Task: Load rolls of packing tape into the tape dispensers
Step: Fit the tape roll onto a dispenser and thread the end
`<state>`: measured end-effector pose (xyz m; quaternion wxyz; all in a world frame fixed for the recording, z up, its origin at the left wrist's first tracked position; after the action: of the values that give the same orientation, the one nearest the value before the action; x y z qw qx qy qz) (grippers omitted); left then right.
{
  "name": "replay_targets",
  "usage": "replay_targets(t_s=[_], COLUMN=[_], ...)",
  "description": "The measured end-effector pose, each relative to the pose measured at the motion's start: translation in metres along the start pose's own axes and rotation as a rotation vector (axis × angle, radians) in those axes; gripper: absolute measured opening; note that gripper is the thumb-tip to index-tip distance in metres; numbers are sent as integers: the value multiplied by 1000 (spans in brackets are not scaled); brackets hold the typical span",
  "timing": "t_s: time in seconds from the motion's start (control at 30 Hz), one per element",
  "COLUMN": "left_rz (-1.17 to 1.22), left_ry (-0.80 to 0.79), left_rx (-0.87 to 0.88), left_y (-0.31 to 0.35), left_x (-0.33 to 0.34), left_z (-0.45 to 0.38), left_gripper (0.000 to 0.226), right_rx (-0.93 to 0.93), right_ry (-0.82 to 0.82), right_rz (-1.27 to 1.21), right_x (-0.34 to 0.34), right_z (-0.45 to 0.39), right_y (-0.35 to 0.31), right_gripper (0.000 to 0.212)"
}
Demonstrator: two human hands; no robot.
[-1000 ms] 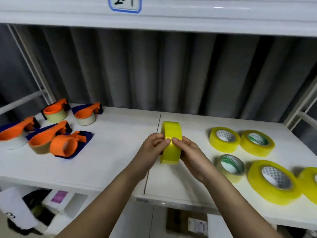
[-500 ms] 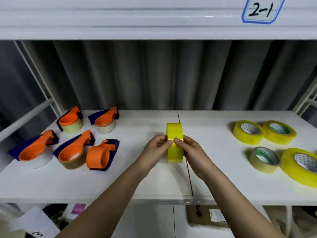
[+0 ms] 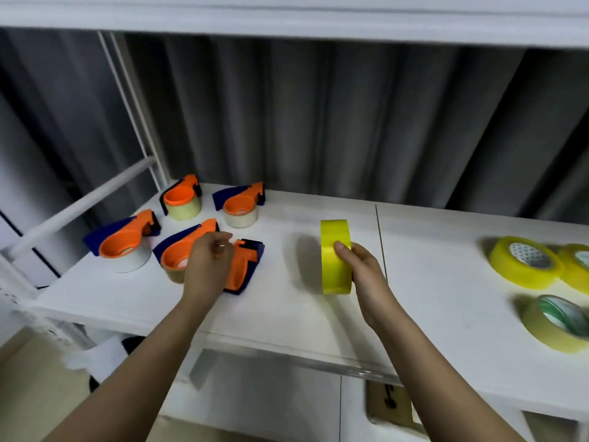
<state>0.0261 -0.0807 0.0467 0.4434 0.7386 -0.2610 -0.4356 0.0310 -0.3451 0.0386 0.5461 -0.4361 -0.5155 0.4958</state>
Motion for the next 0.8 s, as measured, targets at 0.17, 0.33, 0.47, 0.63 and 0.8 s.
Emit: replay_targets(t_s=[0.17,0.33,0.47,0.63,0.8], left_rz=[11,-122,-112,-45,-85], left_ry=[-166,-428,-658,-794,-911], left_rx=[-116,-68,-69,-137,-188], left_y=[-34,-64,-71,-68,-72], left_x=[-18,-28,-22,-12,0], left_z=[-27,-59,-67,-73,-71], left_gripper=[26,25,46,55,35], right_rx=[-68,-70,-73,-57,-56], right_ry=[63,217,351,498,534], right_rz=[31,-2,2,48,74], right_x=[52,110,144,166,166], right_z=[-11,-26,-31,-27,-21], right_y=[-7,2,5,5,5], right_gripper=[13,20,50,52,47])
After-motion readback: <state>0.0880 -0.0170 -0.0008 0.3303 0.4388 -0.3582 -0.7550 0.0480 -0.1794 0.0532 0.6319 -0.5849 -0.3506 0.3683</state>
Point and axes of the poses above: each hand's wrist, its own z-axis away from the middle knuckle, its own x-axis out of the palm, y = z × x, the point moved 6 cm from there along -z, towards the middle knuckle, and after that the axes turned 1 degree about z, right-handed, at the moved point
